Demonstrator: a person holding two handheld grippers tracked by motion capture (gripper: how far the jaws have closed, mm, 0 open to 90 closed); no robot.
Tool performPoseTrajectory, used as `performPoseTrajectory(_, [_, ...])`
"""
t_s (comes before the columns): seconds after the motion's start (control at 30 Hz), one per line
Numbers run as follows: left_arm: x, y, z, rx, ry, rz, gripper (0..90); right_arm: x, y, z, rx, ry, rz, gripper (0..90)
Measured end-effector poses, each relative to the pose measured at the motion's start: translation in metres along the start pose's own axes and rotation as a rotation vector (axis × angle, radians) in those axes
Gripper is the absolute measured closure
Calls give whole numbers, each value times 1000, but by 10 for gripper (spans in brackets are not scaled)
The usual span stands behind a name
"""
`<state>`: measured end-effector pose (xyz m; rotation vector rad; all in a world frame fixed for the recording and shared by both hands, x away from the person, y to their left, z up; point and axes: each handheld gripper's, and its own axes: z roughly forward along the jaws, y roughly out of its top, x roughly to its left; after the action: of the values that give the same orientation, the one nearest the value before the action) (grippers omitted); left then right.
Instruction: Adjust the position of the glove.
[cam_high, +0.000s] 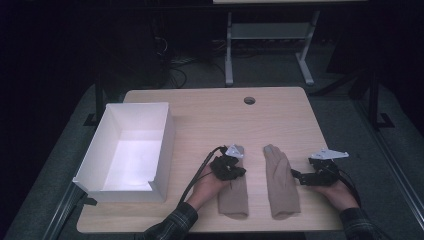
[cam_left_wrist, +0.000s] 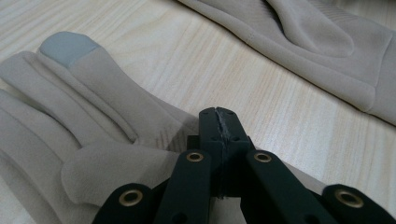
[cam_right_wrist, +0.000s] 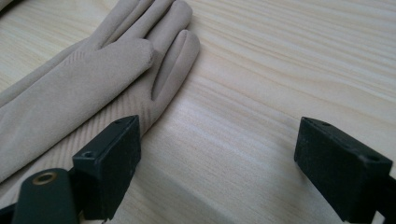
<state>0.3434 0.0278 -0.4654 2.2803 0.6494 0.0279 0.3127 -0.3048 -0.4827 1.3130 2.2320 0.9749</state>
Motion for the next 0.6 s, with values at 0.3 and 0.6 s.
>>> performPoseTrajectory(0.3, [1,3,-25,-30,-22,-25,713,0,0,0,0,0,0,142])
performPoseTrajectory(0.6, [11,-19,-59,-41,45,-60,597,0,0,0,0,0,-1,142])
